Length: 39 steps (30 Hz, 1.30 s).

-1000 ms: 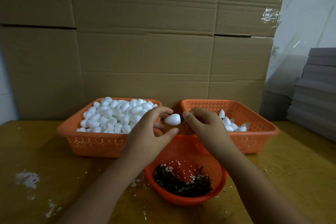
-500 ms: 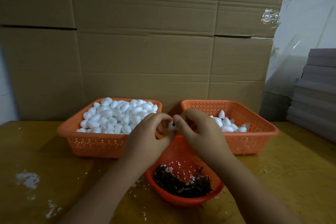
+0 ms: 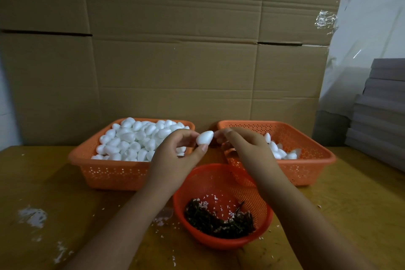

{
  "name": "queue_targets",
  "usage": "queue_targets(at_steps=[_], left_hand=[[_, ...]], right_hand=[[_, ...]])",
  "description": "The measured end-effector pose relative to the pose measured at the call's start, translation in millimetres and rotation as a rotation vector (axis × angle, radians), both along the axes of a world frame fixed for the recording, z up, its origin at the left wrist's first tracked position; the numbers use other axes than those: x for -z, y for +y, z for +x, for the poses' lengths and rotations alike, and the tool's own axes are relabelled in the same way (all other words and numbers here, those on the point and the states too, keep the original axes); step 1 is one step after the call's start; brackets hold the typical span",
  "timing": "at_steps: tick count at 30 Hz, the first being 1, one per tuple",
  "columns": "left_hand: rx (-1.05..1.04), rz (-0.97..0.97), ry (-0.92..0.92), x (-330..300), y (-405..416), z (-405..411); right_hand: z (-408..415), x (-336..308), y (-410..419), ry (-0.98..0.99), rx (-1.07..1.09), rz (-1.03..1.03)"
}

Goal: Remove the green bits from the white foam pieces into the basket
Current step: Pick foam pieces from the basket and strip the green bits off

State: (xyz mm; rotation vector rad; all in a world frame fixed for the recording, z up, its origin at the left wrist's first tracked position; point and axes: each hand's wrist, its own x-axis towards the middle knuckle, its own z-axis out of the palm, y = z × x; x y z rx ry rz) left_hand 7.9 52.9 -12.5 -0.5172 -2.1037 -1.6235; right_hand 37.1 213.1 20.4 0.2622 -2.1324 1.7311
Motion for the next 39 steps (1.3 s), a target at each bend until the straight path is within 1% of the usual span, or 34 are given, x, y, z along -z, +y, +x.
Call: queue_targets(at_steps=[3, 7, 9, 13, 16, 19, 21, 24, 28, 31, 37, 39], left_hand=[[-0.056, -0.096, 0.067, 1, 2, 1], [-0.076, -0.19, 0.116, 4, -1, -2], [-0.067, -0.187, 0.107, 4, -2, -3], [-0.016, -0.121, 0.073, 3, -2, -2], [0.005, -0.099, 0.057, 3, -2, -2], [-0.002, -0.13, 0.079, 3, -2, -1], [-0.019, -0.159, 0.095, 4, -3, -1], [-0.07, -0.259, 0.124, 6, -3, 0], [-0.097, -0.34, 0.135, 6, -2, 0], [-0.09, -0.333, 0.149, 6, -2, 0], [-0.126, -0.321, 0.198, 6, -1, -1], [-0.131, -0.334, 0.208, 6, -1, -1]], right_hand=[[2, -1, -4, 0.09, -0.015, 0.11], [1, 1, -9, 0.159, -0.051, 0.3], [1, 3, -9, 0.136, -0.047, 0.265], [-2, 3, -4, -0.016, 0.066, 0.01], [0, 0, -2, -0.166, -0.001, -0.084], [2, 0, -4, -0.185, -0.071, -0.134], [3, -1, -5, -0.145, -0.078, -0.138], [2, -2, -6, -0.059, -0.051, -0.112], [5, -2, -9, 0.029, -0.077, 0.01], [6, 0, -11, 0.039, -0.106, 0.052], [2, 2, -11, 0.014, -0.192, 0.014], [1, 4, -9, -0.008, -0.188, -0.007]])
